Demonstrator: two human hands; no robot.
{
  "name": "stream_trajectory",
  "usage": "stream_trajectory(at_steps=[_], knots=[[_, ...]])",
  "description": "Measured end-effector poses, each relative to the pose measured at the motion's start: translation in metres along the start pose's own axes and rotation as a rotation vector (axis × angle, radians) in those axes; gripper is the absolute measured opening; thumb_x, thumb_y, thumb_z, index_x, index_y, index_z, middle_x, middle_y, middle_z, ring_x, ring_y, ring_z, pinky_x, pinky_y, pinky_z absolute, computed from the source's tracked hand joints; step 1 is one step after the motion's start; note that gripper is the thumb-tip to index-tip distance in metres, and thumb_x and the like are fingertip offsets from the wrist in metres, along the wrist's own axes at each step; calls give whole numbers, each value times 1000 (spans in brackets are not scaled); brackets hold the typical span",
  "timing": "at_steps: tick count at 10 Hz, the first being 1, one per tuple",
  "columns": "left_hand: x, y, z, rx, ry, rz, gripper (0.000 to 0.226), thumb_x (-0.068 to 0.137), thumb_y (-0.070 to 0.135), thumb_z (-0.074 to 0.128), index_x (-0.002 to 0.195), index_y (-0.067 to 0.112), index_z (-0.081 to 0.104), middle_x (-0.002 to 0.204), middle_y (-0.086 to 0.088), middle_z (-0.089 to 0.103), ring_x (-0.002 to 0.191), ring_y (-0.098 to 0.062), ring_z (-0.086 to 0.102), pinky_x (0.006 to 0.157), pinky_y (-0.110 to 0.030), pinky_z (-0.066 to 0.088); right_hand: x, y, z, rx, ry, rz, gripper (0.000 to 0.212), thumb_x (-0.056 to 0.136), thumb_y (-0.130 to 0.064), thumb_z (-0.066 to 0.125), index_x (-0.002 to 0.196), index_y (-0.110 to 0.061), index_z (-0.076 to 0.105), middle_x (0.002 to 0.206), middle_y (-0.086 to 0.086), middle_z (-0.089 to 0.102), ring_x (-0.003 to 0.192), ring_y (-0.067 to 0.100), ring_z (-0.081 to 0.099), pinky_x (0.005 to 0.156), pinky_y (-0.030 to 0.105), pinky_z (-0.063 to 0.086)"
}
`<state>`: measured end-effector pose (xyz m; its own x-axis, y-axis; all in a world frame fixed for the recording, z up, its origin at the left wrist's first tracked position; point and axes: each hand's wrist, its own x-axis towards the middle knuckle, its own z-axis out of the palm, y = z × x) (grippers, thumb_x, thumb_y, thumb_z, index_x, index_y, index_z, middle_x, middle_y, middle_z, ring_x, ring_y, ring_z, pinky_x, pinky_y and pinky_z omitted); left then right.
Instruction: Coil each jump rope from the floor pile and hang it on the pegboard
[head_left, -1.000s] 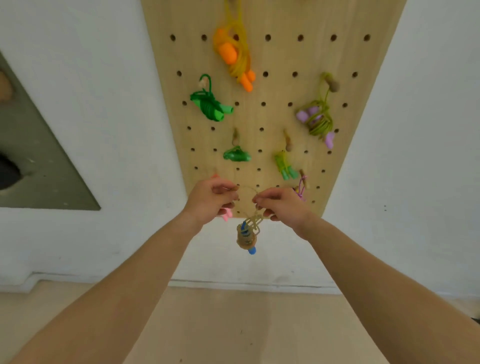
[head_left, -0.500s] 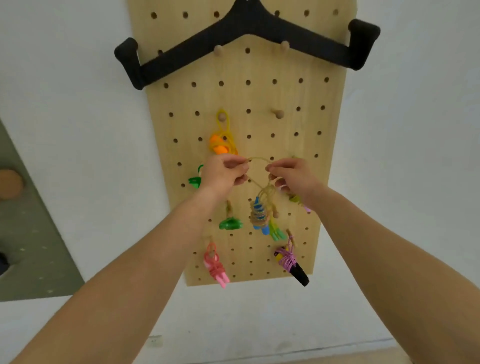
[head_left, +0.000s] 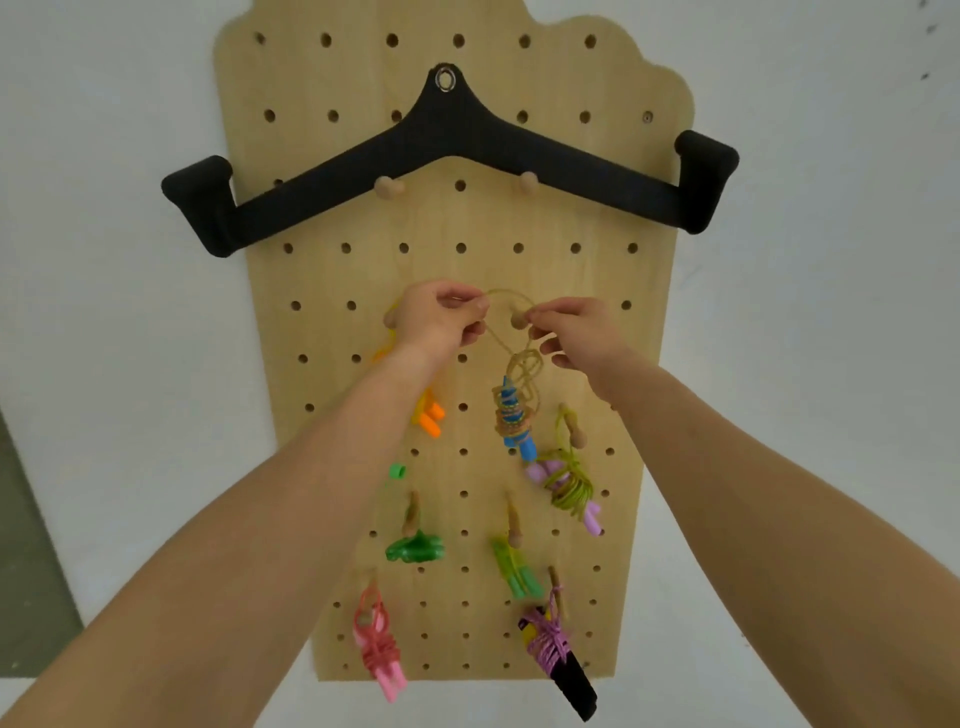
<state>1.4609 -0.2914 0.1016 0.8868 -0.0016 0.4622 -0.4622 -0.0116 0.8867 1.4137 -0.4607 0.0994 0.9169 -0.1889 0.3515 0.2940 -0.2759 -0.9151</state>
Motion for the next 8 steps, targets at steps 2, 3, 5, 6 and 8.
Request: stream_trajectory(at_steps=[2, 3, 5, 6, 8], knots=[[38, -25, 26, 100, 22, -16, 10, 89, 6, 73, 98, 6, 69, 80, -8, 71, 59, -16, 66, 55, -25, 56, 44, 27, -8, 20, 28, 54, 6, 92, -20, 64, 89, -17, 69, 79, 0, 66, 65, 14, 55, 60, 25, 44], [52, -36, 35, 135, 42, -27, 7, 88, 8, 74, 89, 13, 69, 80, -8, 71, 60, -17, 66, 53, -24, 52, 62, 40, -6, 23, 16, 78, 8, 92, -19, 63, 92, -15, 69, 78, 0, 66, 65, 14, 55, 60, 26, 44], [60, -56, 47, 248, 53, -27, 13, 87, 12, 77, 81, 19, 67, 74, -4, 69, 54, -14, 62, 48, -22, 49, 75, 62, 4, -23, -47, 110, 11, 92, -19, 62, 98, -14, 70, 83, 3, 66, 61, 14, 55, 57, 26, 45], [59, -63, 49, 253, 43, -20, 15, 86, 14, 77, 81, 21, 65, 77, -5, 69, 62, -20, 66, 64, -35, 60, 77, 66, 7, -29, -63, 94, 7, 93, -19, 60, 93, -19, 68, 87, 4, 66, 63, 14, 56, 61, 28, 48], [42, -60, 32, 524, -6, 46, 13, 92, 30, 66, 98, 19, 69, 94, -4, 71, 95, -26, 69, 90, -42, 55, 65, 64, -1, -280, 21, 52, 38, 90, -20, 58, 128, -15, 62, 122, 5, 65, 109, 25, 63, 95, 41, 54]])
